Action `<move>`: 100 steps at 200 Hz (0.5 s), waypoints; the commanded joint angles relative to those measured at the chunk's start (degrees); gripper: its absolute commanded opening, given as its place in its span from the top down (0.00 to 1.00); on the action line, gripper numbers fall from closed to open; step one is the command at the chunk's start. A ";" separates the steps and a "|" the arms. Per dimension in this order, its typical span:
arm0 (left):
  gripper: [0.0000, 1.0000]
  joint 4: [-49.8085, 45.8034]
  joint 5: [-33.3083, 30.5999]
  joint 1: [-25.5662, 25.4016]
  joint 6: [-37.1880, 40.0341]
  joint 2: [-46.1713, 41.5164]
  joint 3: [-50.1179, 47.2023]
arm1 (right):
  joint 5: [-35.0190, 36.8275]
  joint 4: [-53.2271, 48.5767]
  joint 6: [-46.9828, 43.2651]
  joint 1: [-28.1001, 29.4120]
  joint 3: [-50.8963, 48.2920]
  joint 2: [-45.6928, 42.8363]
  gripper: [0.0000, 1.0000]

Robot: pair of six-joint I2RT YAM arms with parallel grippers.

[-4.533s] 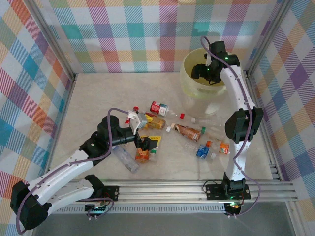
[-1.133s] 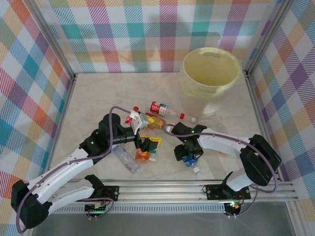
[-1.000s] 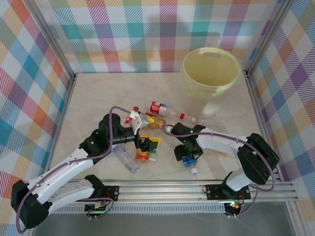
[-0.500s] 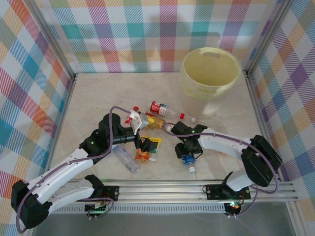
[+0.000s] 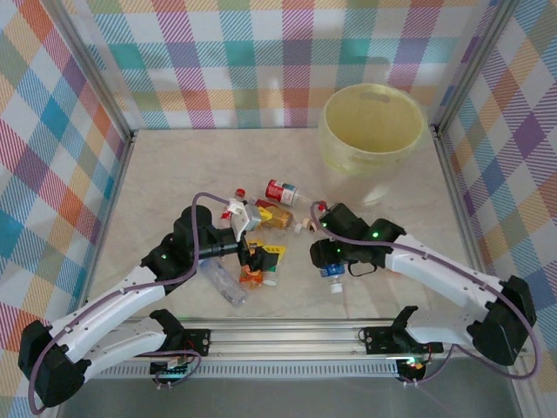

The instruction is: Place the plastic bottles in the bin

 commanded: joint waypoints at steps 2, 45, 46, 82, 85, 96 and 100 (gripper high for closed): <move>0.00 2.41 -1.95 -2.57 0.11 -1.62 -0.72 | -0.75 -3.17 -1.33 -0.67 5.28 -2.85 0.37; 0.00 1.34 -8.55 -6.06 2.15 -3.77 -1.54 | 3.42 -4.91 -5.71 -2.71 17.83 -0.84 0.37; 0.00 1.34 -8.61 -6.01 2.15 -3.80 -1.56 | 3.56 -4.87 -5.84 -2.76 18.12 -0.72 0.37; 0.00 0.40 -9.20 -5.99 2.46 -4.63 -0.73 | 7.75 -4.89 -9.82 -5.00 29.68 3.11 0.37; 0.00 0.23 -9.07 -6.05 2.57 -4.56 -0.59 | 7.97 -4.79 -10.12 -5.31 30.53 3.49 0.37; 0.00 0.19 -8.78 -5.98 2.53 -4.37 -0.35 | 8.23 -4.50 -10.94 -6.88 33.79 4.62 0.37; 0.00 0.20 -8.63 -5.99 2.42 -4.35 -0.20 | 8.27 -4.33 -11.13 -7.49 34.85 4.96 0.37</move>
